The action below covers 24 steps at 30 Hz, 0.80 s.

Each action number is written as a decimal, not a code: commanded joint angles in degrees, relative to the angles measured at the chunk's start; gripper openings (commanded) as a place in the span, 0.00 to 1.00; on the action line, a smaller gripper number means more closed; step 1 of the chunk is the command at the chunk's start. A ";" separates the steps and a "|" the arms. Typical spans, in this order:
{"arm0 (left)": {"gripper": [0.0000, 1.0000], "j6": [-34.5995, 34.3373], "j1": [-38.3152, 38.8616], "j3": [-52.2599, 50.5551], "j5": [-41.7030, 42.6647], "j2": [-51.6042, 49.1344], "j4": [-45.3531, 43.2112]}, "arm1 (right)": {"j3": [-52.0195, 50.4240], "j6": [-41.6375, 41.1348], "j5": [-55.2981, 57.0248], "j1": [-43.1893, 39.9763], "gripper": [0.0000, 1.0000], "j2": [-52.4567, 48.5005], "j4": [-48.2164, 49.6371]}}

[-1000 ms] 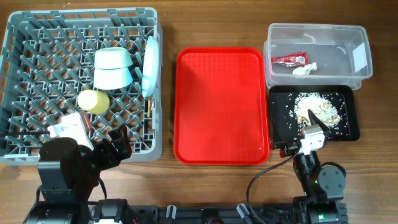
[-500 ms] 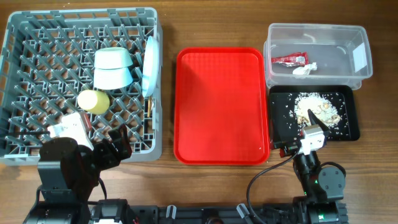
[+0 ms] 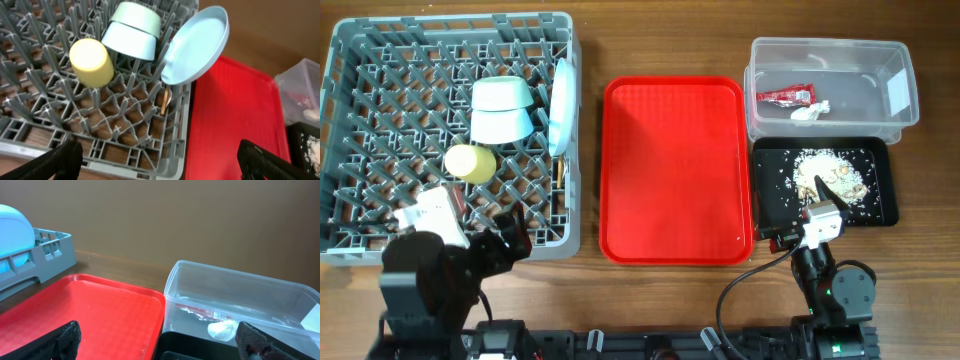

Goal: Sort waste into correct bins and load items into the dishwasher rack

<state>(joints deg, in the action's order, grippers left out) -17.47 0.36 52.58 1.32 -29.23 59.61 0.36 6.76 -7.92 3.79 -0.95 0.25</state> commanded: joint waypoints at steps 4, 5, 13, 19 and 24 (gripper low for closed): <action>1.00 0.63 -1.29 -17.42 -0.28 11.06 -12.59 | -0.07 0.72 -0.96 -0.28 1.00 0.68 0.33; 1.00 0.46 -1.29 -20.39 -0.20 12.90 -15.41 | -0.07 0.72 -0.96 -0.28 1.00 0.68 0.33; 1.00 0.55 -1.29 -40.30 1.84 25.31 -41.66 | -0.07 0.70 -0.96 -0.28 1.00 0.68 0.33; 1.00 1.60 -1.27 -47.45 1.84 29.07 -53.46 | -0.07 0.72 -0.98 -0.28 1.00 0.68 0.33; 1.00 8.24 -1.11 -49.92 2.47 29.07 -57.83 | -0.07 0.74 -0.96 -0.28 1.00 0.68 0.33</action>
<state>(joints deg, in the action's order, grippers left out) -14.26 -0.49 4.29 2.94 -0.84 2.42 0.36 6.79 -7.92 3.79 -0.89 0.36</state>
